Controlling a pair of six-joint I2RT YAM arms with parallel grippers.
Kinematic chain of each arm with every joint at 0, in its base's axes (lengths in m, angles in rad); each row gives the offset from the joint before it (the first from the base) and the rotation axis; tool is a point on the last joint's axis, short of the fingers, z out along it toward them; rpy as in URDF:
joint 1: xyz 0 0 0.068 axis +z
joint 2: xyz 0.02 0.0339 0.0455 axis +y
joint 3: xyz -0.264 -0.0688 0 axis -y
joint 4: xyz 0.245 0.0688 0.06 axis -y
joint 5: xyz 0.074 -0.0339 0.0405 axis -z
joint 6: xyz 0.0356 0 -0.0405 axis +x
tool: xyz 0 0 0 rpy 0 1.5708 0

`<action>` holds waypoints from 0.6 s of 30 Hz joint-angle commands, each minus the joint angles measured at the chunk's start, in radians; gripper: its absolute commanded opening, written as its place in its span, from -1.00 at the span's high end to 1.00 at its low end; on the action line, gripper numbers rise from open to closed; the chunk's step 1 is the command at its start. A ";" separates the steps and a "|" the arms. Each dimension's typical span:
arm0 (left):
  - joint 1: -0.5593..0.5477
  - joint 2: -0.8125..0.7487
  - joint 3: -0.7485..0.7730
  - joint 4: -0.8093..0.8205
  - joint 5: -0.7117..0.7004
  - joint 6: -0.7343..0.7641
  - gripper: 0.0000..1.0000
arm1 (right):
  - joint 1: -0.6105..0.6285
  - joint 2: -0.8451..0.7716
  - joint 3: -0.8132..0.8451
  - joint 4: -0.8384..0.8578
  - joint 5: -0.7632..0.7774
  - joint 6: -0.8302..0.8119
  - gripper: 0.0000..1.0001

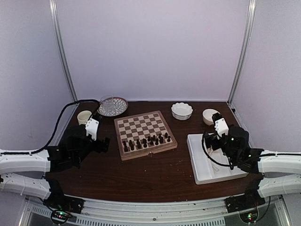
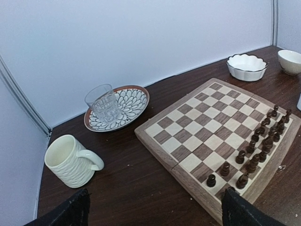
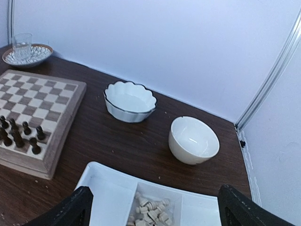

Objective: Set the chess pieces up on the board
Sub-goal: Reset both arms

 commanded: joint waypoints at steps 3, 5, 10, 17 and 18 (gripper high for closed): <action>0.099 -0.019 -0.033 0.077 -0.178 0.079 -0.95 | -0.125 -0.021 -0.005 0.088 0.083 -0.094 -0.92; 0.140 -0.025 -0.045 0.081 -0.182 0.082 -0.95 | -0.242 -0.027 -0.035 0.092 -0.014 -0.058 -0.91; 0.233 -0.005 -0.068 0.149 -0.216 0.157 -0.90 | -0.441 0.089 -0.060 0.163 -0.273 -0.021 -0.86; 0.398 0.057 -0.157 0.331 -0.130 0.180 -0.95 | -0.599 0.392 0.010 0.369 -0.349 0.017 -0.83; 0.420 0.081 -0.169 0.360 -0.121 0.181 -0.95 | -0.613 0.429 0.014 0.419 -0.378 -0.004 -0.77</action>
